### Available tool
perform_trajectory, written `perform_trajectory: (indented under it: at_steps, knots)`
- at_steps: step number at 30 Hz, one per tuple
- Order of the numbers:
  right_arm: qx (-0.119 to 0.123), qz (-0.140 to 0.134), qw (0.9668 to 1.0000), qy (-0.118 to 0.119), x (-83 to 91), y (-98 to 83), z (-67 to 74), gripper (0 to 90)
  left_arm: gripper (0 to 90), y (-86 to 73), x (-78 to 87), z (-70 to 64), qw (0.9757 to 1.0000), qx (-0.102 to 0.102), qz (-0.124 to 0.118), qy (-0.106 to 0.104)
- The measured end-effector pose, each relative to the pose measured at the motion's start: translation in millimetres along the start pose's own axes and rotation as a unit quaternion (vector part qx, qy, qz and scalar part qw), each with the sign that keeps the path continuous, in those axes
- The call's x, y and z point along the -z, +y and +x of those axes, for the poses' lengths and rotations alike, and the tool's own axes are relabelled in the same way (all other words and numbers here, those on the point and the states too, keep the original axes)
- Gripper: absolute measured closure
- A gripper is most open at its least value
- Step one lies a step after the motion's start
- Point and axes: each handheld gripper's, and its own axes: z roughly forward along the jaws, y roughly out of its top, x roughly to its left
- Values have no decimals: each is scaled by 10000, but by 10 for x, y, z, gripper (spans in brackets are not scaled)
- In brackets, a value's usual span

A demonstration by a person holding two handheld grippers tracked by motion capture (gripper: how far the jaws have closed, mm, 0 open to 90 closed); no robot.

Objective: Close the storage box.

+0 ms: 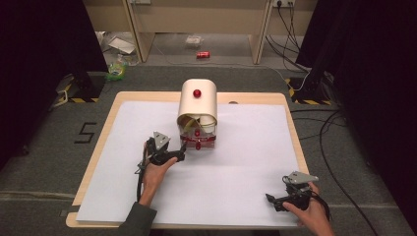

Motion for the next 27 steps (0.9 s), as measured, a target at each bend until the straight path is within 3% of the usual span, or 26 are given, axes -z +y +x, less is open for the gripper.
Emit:
perform_trajectory:
  at_steps: [7, 11, 18, 19, 21, 22, 23, 25, 26, 27]
  knots:
    - [21, -6, 10000, -1, -2, 1, -4, 2, 56, 8, -13, 32, 10000, 67, 52, -35]
    - [-3, 5, 10000, 2, 0, 1, 0, 2, 17, 40, -13, 21, 9999, -88, 84, 120]
    - [25, -8, 10000, 0, -2, 1, -5, 3, 14, 33, 5, 93, 9994, 80, 163, 278]
    - [0, -3, 10000, -1, -1, 0, 0, 2, 33, 29, 20, 118, 9993, 124, 110, 327]
    - [0, 1, 10000, 4, 0, 0, 0, 2, 257, 28, 34, 158, 9994, 275, -27, 224]
    - [-1, -4, 10000, 3, -1, 0, -1, 2, 214, 29, 37, 158, 9995, 280, -6, 144]
    - [0, -3, 10000, 2, -1, 0, -1, 2, 125, 30, 45, 147, 9997, 219, 29, 99]
    - [-1, -2, 10000, 1, -1, 0, 0, 2, 187, 39, 60, 108, 9999, 102, 14, 71]
    - [0, -3, 10000, 1, -1, 0, 0, 2, 143, 46, 69, 83, 9999, 63, 32, 71]
    - [-1, -4, 10000, 1, -1, 0, 0, 2, 157, 51, 78, 62, 10000, -4, 25, 68]
